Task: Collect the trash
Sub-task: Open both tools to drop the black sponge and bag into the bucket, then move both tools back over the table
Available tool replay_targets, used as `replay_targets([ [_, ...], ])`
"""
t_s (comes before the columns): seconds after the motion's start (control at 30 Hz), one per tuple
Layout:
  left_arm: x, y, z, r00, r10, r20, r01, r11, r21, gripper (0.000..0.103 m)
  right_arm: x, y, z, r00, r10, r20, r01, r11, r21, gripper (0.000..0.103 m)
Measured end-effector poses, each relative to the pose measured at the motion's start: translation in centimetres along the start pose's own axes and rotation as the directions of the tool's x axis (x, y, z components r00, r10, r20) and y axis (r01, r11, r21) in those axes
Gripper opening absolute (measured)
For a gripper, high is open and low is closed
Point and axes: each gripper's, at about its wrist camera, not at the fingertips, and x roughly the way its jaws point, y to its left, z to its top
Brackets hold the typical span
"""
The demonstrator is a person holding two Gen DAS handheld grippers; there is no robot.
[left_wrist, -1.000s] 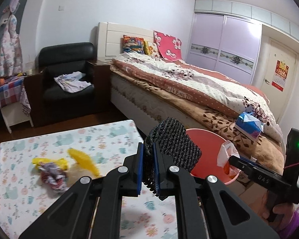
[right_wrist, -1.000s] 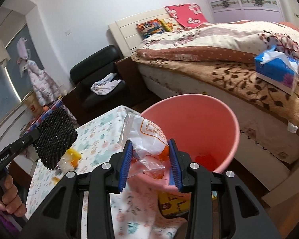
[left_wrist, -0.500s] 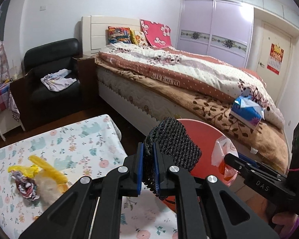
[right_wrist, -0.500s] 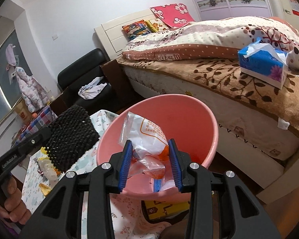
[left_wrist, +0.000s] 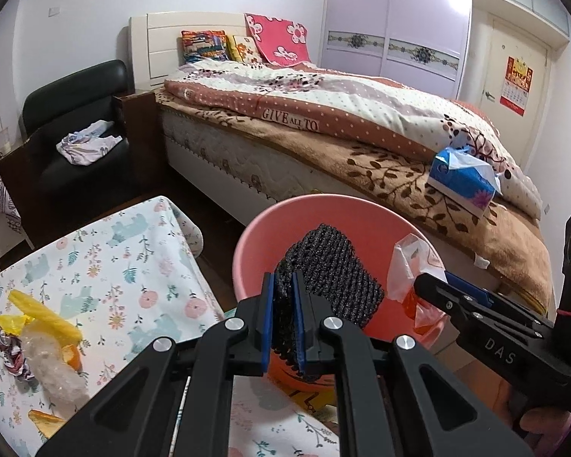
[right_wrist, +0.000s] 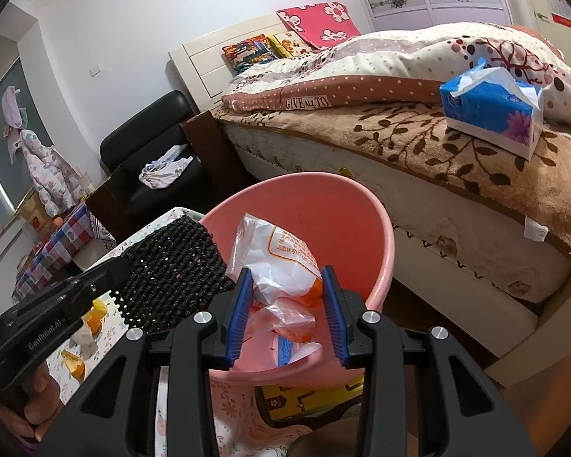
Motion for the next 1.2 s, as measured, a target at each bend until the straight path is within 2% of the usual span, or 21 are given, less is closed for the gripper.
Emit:
replay_targets([
  [0.1,0.4,-0.4,0.0,1.000,-0.011,-0.008,0.011,1.000,-0.004,0.010,0.1,-0.2,0.0,1.000,0.000,0.000,0.000,1.000,0.003,0.038],
  [0.17,0.4,-0.4,-0.1,1.000,-0.022,-0.001,0.022,1.000,-0.016,0.015,0.1,-0.2,0.0,1.000,0.000,0.000,0.000,1.000,0.003,0.038],
  [0.23,0.3,-0.4,0.0,1.000,-0.030,0.006,0.030,0.999,-0.023,0.033,0.2,-0.5,0.0,1.000,0.002,0.000,-0.002,1.000,0.008,0.038],
  [0.3,0.1,-0.4,0.1,1.000,-0.026,0.015,0.027,0.999,-0.024,0.040,0.3,-0.5,0.0,1.000,0.001,0.001,-0.001,1.000,0.007,0.038],
  [0.6,-0.3,-0.1,0.3,0.999,-0.036,0.025,0.037,0.998,-0.041,0.046,0.7,-0.9,-0.2,1.000,0.004,0.000,-0.004,1.000,0.019,0.038],
  [0.83,-1.0,0.6,0.1,0.999,-0.040,0.032,0.042,0.997,-0.062,0.048,0.8,-1.0,0.1,1.000,0.013,-0.006,-0.012,0.999,0.047,0.047],
  [1.2,-3.2,2.2,-0.6,0.999,-0.024,0.049,0.028,0.996,-0.086,0.050,-0.4,1.7,-0.1,0.999,0.043,0.007,-0.043,0.999,-0.016,0.049],
])
